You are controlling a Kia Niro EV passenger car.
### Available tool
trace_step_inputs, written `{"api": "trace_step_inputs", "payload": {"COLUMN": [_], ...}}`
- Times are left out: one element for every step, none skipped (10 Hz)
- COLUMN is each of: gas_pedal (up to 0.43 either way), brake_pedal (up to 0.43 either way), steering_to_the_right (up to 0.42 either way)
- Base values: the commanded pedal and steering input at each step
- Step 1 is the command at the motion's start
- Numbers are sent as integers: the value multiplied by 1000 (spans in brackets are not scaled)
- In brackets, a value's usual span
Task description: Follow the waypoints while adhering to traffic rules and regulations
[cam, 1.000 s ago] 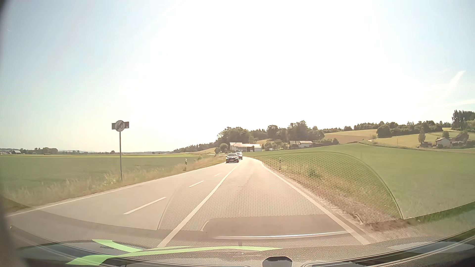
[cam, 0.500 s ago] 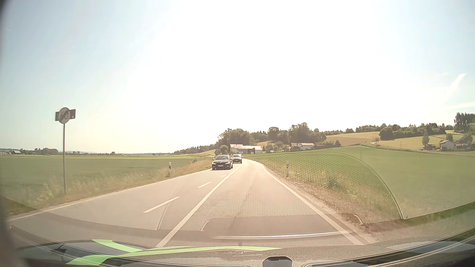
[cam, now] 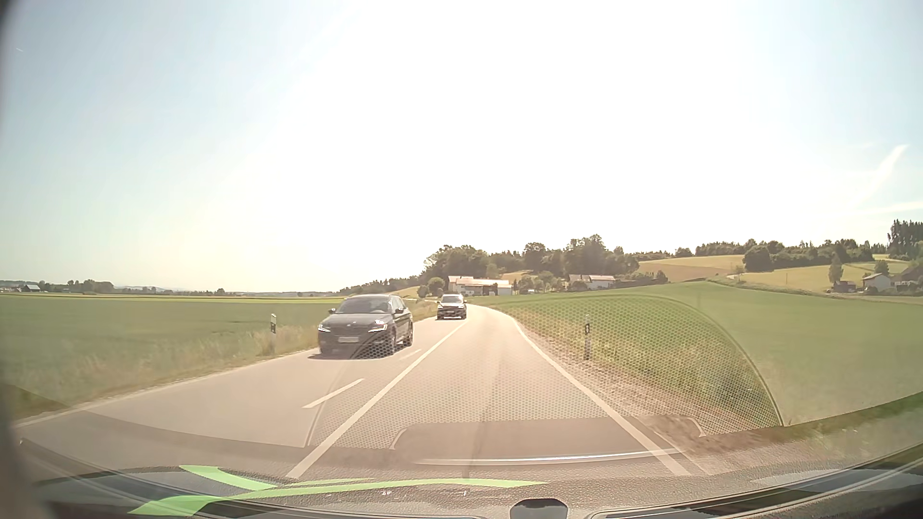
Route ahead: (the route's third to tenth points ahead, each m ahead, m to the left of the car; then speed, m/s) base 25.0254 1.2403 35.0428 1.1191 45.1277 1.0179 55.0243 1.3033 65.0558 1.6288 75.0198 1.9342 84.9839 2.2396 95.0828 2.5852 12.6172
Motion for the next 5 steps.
{"api": "trace_step_inputs", "payload": {"gas_pedal": [409,409,409,409,409], "brake_pedal": [0,0,0,0,0], "steering_to_the_right": [-4,-4,-4,-4,-4]}}
